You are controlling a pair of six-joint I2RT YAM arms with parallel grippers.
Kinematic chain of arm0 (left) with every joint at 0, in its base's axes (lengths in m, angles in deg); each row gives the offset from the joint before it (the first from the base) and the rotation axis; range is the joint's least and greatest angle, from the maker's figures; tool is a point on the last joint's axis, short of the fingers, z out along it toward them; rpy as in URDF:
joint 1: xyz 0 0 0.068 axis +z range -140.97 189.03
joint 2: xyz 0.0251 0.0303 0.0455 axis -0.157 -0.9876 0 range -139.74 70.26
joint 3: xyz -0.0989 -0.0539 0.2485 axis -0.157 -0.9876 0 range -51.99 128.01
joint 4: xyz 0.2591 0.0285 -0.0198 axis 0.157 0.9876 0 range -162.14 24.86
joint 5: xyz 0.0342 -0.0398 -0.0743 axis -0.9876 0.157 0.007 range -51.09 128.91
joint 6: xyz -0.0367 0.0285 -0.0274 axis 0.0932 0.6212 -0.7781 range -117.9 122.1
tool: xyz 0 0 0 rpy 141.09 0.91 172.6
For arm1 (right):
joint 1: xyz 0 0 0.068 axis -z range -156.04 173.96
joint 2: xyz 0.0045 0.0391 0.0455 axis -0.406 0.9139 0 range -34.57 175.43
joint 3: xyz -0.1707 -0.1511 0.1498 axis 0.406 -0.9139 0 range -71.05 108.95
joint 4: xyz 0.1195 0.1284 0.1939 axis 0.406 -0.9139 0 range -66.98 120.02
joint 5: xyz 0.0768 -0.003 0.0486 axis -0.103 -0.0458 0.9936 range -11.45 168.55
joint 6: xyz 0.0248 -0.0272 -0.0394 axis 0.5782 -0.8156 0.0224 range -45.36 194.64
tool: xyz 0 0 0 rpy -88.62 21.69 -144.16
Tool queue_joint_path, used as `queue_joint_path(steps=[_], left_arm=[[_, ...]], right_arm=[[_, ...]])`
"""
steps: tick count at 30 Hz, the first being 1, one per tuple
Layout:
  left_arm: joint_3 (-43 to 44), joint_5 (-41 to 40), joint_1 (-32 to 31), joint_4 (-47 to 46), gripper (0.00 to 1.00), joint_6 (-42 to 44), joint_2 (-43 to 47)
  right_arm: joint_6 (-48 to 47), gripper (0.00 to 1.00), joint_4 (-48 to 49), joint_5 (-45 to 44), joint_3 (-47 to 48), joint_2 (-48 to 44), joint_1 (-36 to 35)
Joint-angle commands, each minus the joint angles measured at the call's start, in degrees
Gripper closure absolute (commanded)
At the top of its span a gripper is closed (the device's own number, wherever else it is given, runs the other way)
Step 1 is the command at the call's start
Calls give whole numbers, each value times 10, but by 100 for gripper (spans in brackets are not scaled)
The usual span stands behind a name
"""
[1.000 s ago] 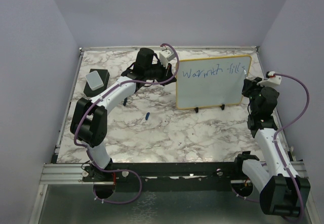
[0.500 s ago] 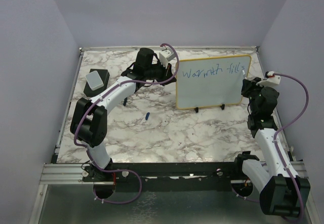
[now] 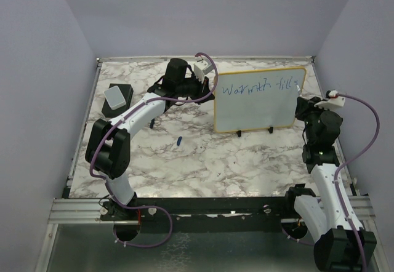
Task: Write a sentence on the whiteboard
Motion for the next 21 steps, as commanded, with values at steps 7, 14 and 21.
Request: queue_joint_path(steps=[7,14,21], left_arm=[[13,-14,-3,10,100,0,15],[16,-24,-9,11,100,-23,7],[17,-27,-13,12,100,-24,5]], right_arm=[[30,99,-70,75,10,-12,4],[57,99,-50,243,-25,-41,0],[55,99,0,289,-72,-39,-86]])
